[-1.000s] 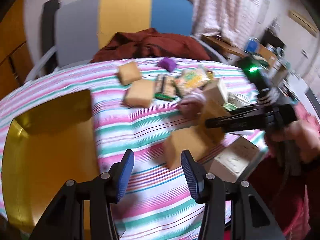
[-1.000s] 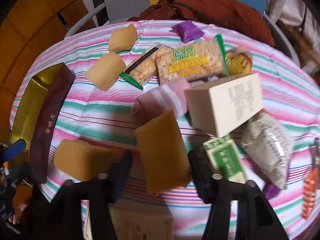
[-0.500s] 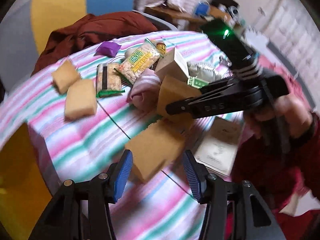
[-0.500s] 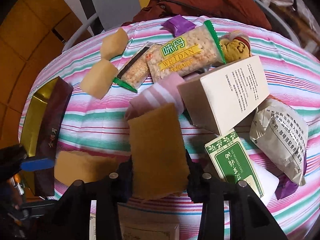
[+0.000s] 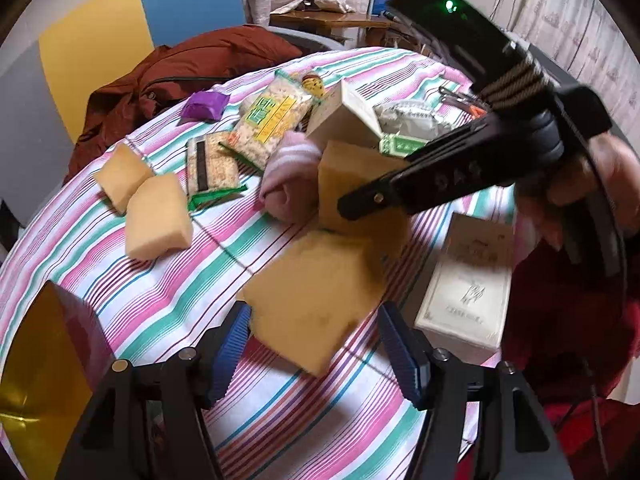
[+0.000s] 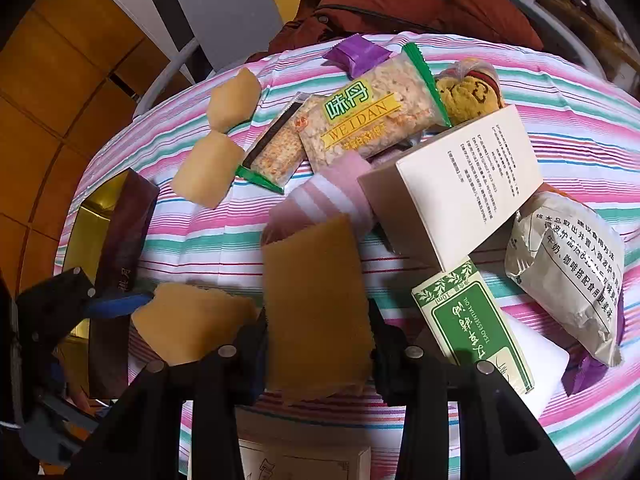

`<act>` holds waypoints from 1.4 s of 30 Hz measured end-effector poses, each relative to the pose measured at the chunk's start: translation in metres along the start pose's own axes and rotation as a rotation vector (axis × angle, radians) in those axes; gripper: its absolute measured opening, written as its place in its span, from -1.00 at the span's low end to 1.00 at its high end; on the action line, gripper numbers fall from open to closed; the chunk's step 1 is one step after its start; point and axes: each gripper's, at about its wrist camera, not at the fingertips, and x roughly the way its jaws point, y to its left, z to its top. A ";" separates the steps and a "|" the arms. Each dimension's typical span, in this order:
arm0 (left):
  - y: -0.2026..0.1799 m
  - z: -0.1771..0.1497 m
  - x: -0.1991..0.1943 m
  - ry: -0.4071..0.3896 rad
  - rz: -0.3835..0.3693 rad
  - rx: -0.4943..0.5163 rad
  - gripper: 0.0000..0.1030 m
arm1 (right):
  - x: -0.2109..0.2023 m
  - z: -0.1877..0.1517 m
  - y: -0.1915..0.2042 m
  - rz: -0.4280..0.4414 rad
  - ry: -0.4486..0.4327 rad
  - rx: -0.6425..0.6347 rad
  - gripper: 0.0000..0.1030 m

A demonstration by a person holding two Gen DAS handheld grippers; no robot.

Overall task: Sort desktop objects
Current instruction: 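Grasp a tan sponge with the left gripper while the right gripper holds another tan sponge, then carry both sponges over the gold tray and open both grippers to drop them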

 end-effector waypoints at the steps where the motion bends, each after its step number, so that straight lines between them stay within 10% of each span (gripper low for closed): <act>1: 0.003 -0.002 0.003 0.018 -0.020 -0.020 0.26 | 0.000 0.000 0.000 -0.003 0.002 -0.002 -0.19; 8: 0.028 -0.011 0.019 0.025 -0.172 -0.281 -0.06 | -0.002 0.001 0.005 -0.016 -0.006 -0.059 -0.24; 28: 0.051 -0.069 -0.062 -0.253 -0.144 -0.529 -0.18 | -0.003 0.003 0.018 0.124 -0.069 -0.072 -0.24; 34: 0.083 -0.106 -0.093 -0.330 -0.144 -0.641 -0.18 | -0.014 -0.002 0.066 0.084 -0.158 -0.292 -0.25; 42: 0.141 -0.154 -0.125 -0.384 -0.025 -0.799 -0.18 | -0.011 0.017 0.121 0.233 -0.119 -0.211 -0.25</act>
